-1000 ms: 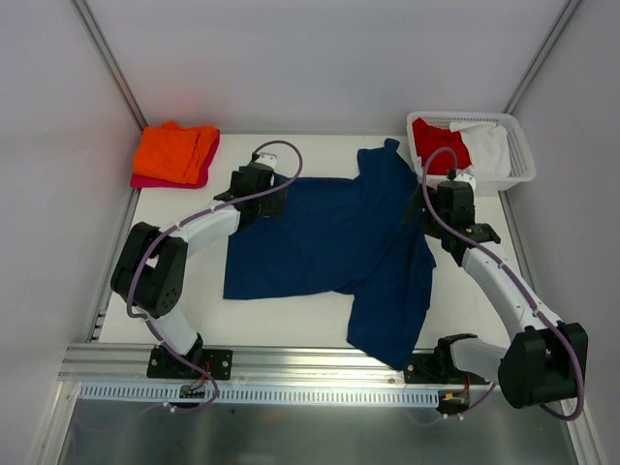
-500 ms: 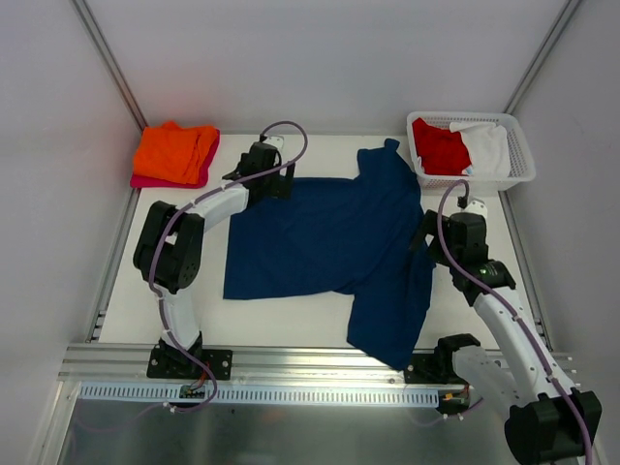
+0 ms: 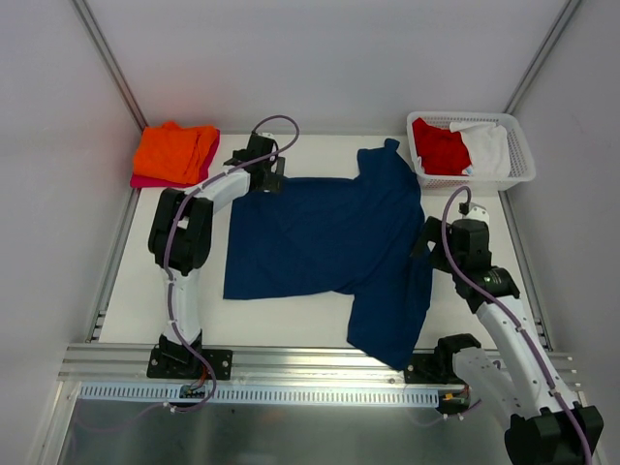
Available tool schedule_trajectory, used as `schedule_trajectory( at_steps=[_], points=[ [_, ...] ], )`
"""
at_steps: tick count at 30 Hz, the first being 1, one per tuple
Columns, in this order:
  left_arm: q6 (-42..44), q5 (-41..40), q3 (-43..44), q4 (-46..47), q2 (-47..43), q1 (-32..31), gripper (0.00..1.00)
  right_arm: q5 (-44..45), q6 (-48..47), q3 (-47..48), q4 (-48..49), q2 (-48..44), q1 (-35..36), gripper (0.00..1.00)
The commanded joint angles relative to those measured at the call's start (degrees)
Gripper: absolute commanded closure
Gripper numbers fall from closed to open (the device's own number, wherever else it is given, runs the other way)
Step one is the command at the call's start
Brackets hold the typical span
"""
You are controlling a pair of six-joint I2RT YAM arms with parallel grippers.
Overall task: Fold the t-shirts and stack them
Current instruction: Flatten out the tshirt
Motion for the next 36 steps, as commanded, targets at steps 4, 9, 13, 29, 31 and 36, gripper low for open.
schedule_trajectory(
  at_steps=[4, 9, 13, 29, 31, 36],
  points=[
    [-2.9, -1.7, 7.9, -8.3, 5.1, 0.3, 0.01, -1.2, 0.8, 4.2, -3.4, -4.9, 0.3, 0.01],
    [-4.0, 1.6, 10.7, -11.1, 7.8, 0.6, 0.01, -2.2, 1.7, 5.3, -3.3, -5.6, 0.3, 0.0],
    [-8.1, 9.8, 13.6, -13.2, 10.3, 2.6, 0.23, -2.9, 2.0, 5.3, -3.3, -5.0, 0.3, 0.01],
    [-19.0, 15.8, 16.6, -21.5, 16.0, 7.5, 0.83, -1.7, 1.0, 6.8, -6.2, -7.5, 0.3, 0.01],
    [-19.0, 15.8, 16.6, -22.8, 15.5, 8.2, 0.83, -1.5, 0.9, 7.1, -6.4, -7.9, 0.3, 0.01],
    [-16.7, 21.2, 21.0, -26.0, 18.3, 10.1, 0.84, -1.8, 0.9, 7.4, -6.3, -7.7, 0.4, 0.0]
  ],
)
